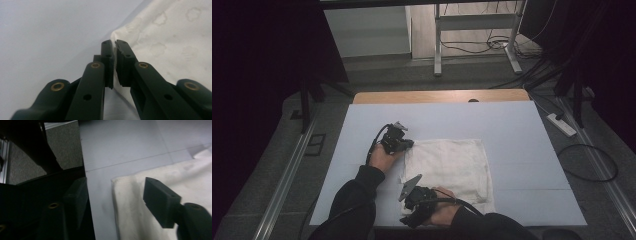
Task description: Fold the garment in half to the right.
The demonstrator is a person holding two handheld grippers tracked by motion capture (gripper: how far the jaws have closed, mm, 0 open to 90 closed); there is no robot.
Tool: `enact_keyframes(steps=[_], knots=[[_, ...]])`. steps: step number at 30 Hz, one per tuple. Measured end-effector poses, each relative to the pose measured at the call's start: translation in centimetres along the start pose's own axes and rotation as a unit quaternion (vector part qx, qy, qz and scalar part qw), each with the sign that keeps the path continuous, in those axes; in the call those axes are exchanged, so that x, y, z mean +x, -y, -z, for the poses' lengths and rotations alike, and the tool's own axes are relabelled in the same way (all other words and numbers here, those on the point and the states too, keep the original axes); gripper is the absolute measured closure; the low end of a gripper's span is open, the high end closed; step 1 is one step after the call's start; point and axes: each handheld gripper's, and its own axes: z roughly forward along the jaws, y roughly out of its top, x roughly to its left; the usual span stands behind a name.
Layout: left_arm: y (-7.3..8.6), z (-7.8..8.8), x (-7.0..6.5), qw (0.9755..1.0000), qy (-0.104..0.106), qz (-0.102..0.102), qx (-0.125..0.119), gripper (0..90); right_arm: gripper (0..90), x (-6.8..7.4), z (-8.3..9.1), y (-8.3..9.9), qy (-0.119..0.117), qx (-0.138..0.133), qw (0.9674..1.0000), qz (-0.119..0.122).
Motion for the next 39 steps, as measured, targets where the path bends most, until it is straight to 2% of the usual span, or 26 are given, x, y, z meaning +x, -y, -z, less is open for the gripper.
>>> enact_keyframes(steps=[7,12,14,16,18,19,24,28,33,39], knots=[[0.0,0.0,0.0,1.0000,-0.002,0.000,0.001,83.9,56.9,0.4,-1.1,-0.6,-0.004,0.009,0.9996,0.025],[0.0,0.0,0.0,1.0000,0.000,0.001,0.001,83.9,63.9,0.5,-1.8,-0.7,0.015,0.012,0.9990,0.041],[0.0,0.0,0.1,1.0000,0.002,0.001,0.002,83.9,65.6,0.5,-2.1,-0.9,0.016,0.012,0.9989,0.043],[0.0,0.0,0.1,1.0000,0.002,0.001,0.002,84.0,70.8,0.7,-2.3,-1.0,0.031,0.017,0.9977,0.059],[0.0,0.0,0.1,1.0000,0.002,0.003,0.001,83.9,79.3,1.1,-2.4,-0.9,0.055,0.022,0.9948,0.082],[0.0,0.0,0.1,1.0000,0.003,0.003,0.001,83.9,84.5,1.1,-2.4,-0.9,0.061,0.024,0.9944,0.082],[0.0,0.0,0.1,1.0000,0.004,0.006,0.001,84.0,87.1,0.9,-2.3,-0.9,0.058,0.026,0.9956,0.069],[-0.1,0.0,0.1,1.0000,0.002,0.008,0.001,84.9,87.3,-0.2,-1.9,-0.8,0.010,0.018,0.9994,0.028],[-0.5,0.4,-0.1,0.9999,-0.007,0.008,-0.006,85.1,87.2,-0.4,-0.6,-0.9,-0.006,-0.013,0.9997,0.018],[-1.0,1.1,-0.4,0.9997,-0.005,0.017,-0.015,85.4,87.3,-1.0,1.3,-0.7,-0.028,-0.041,0.9987,-0.013]])
